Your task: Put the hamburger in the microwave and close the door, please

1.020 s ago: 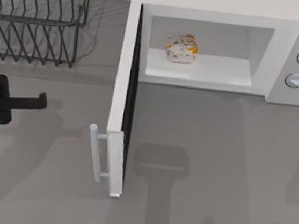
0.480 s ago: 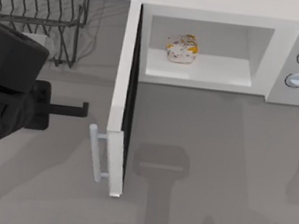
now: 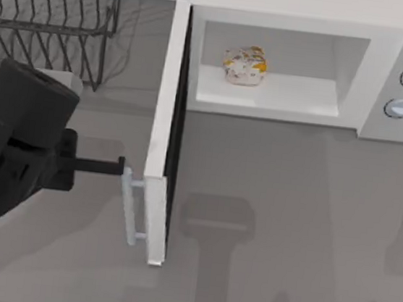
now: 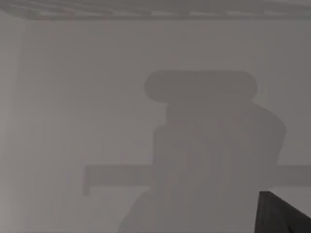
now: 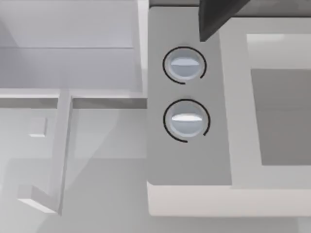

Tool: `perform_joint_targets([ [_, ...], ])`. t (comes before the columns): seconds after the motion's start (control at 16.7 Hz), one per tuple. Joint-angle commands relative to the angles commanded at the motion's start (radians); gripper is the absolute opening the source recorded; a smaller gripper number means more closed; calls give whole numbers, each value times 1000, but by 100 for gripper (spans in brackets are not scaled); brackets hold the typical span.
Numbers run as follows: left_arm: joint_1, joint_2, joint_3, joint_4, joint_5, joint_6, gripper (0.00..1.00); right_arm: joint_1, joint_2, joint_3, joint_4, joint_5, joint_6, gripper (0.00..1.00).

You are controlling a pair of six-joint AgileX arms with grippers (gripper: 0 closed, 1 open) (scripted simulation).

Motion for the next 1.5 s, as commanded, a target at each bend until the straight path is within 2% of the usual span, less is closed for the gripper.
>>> perform_joint_targets([
  [0.3,-2,73,-163,250,9,1,0,0,0,0,0,0,0,100],
  [0.48,-1,95,-221,332,12,1,0,0,0,0,0,0,0,100],
  [0.84,-44,87,-176,326,7,-13,0,0,0,0,0,0,0,100],
  [1.32,-299,345,40,266,-156,-232,0,0,0,0,0,0,0,100],
  [1.5,-343,389,77,256,-183,-270,0,0,0,0,0,0,0,100],
])
